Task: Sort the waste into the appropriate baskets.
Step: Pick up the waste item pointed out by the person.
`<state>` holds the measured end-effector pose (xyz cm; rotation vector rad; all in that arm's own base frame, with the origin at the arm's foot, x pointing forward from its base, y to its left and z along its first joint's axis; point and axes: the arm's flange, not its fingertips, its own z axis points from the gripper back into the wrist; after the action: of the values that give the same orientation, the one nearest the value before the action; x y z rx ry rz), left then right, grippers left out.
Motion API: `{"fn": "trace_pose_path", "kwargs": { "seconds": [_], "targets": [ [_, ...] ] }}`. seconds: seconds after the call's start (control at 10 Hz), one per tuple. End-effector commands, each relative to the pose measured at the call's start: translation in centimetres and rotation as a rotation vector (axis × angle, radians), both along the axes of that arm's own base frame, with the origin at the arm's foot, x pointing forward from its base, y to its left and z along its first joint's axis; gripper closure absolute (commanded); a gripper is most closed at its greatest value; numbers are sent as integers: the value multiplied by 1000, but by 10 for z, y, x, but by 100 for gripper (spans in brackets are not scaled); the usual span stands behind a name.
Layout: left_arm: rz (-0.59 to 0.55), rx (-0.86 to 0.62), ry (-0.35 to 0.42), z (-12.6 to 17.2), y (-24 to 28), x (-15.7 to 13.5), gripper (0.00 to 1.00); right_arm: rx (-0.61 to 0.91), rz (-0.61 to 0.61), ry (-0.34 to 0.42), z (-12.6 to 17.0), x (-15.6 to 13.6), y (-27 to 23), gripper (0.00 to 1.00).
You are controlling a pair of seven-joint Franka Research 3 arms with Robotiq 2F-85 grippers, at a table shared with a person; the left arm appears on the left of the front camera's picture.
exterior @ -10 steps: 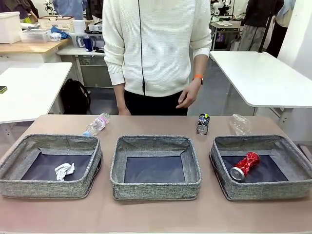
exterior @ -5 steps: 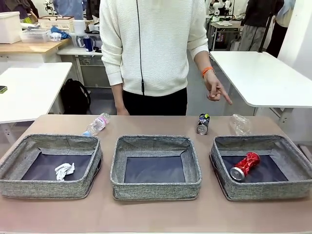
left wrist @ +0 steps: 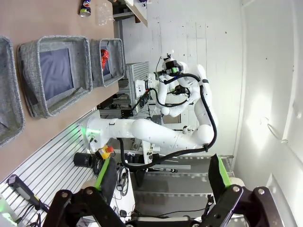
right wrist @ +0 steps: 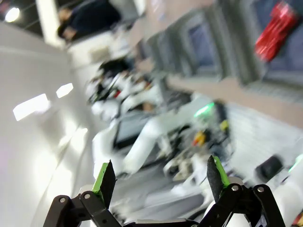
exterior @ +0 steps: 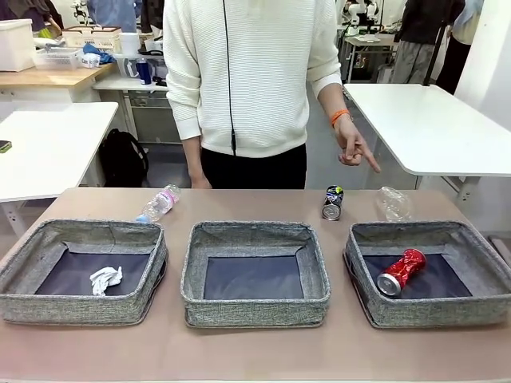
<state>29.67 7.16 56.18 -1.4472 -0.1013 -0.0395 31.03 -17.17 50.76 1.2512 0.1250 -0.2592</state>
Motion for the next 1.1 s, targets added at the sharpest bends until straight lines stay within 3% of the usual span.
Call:
{"fn": "trace_pose_path", "kwargs": {
  "seconds": [0.0, 0.1, 0.2, 0.4, 0.5, 0.6, 0.7, 0.9, 1.0],
  "targets": [
    [-11, -20, -25, 1, 3, 0, 0, -637, -100, -121, -3, 21, 51, 0],
    [-11, -20, -25, 1, 3, 0, 0, -896, -13, -164, -8, 33, 69, 0],
    [-11, -20, -25, 1, 3, 0, 0, -1125, -27, -231, -10, 42, 81, 0],
    [-11, -20, -25, 1, 3, 0, 0, -1055, -130, -344, -4, 36, 85, 0],
    [-11, -20, -25, 1, 3, 0, 0, -643, 23, -191, 7, 50, 79, 0],
    [-11, -20, -25, 1, 3, 0, 0, -643, 23, -191, 7, 50, 79, 0],
    [-11, -20, -25, 1, 3, 0, 0, -798, 8, -278, 8, 51, 90, 0],
    [-11, -20, -25, 1, 3, 0, 0, -928, 144, -466, 12, 96, 127, 0],
    [-11, -20, -25, 1, 3, 0, 0, -971, 199, -501, 13, 122, 138, 0]
  ]
}}
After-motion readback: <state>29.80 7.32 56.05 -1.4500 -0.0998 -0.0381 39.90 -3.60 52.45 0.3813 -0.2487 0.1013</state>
